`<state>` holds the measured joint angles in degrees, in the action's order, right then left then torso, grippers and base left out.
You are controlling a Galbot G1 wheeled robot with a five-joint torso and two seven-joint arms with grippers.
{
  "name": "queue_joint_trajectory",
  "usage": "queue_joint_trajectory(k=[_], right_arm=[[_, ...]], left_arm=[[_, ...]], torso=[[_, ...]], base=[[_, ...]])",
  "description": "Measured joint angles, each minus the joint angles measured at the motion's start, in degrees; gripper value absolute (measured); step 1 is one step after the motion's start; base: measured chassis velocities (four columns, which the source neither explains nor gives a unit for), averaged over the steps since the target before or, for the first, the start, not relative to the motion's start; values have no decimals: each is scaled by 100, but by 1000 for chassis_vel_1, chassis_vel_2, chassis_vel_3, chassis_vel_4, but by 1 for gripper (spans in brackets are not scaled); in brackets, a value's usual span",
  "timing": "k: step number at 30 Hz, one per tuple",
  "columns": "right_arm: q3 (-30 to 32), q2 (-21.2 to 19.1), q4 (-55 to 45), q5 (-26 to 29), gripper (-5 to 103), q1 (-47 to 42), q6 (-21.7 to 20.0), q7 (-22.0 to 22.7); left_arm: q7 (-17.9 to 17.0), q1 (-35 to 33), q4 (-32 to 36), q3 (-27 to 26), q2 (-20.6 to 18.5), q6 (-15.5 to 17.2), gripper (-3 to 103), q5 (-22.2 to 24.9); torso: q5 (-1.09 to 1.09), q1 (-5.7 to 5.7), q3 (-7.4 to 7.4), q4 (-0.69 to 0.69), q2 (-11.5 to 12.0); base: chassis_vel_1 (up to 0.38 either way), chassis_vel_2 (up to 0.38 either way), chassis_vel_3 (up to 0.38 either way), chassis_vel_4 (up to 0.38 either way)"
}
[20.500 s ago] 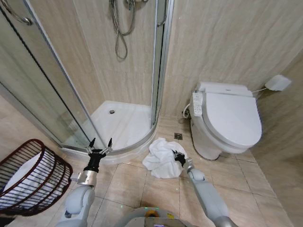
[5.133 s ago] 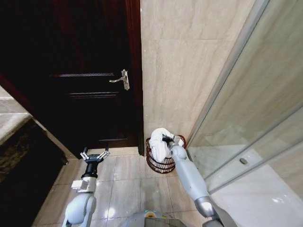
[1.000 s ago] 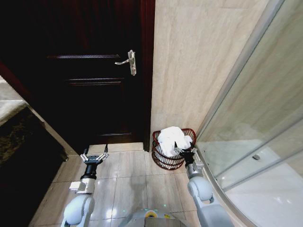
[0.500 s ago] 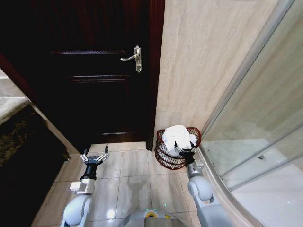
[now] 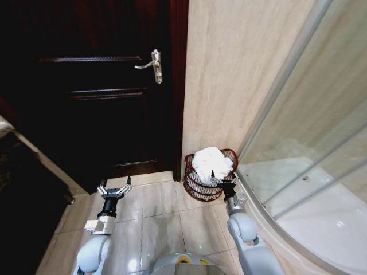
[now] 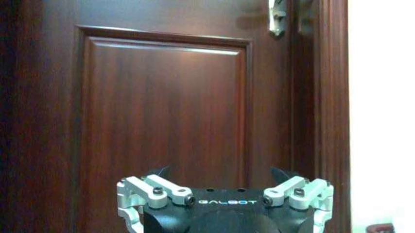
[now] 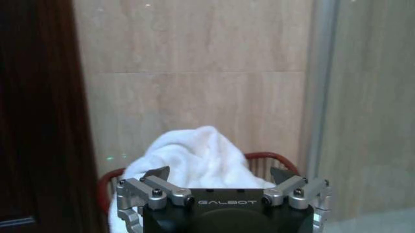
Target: Discard the used towel into the hamper.
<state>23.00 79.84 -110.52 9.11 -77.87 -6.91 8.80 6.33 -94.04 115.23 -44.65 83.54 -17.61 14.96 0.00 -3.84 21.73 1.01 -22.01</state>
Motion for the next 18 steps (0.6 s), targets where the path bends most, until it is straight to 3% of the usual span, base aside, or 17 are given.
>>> queue_joint_trajectory(k=[18], right_arm=[[89, -12, 105, 138, 100, 113, 5, -89]], left_arm=[[-24, 24, -51, -12, -21, -76, 100, 67]], torso=[[0, -1, -1, -3, -2]], base=[[-20, 15, 7, -30]])
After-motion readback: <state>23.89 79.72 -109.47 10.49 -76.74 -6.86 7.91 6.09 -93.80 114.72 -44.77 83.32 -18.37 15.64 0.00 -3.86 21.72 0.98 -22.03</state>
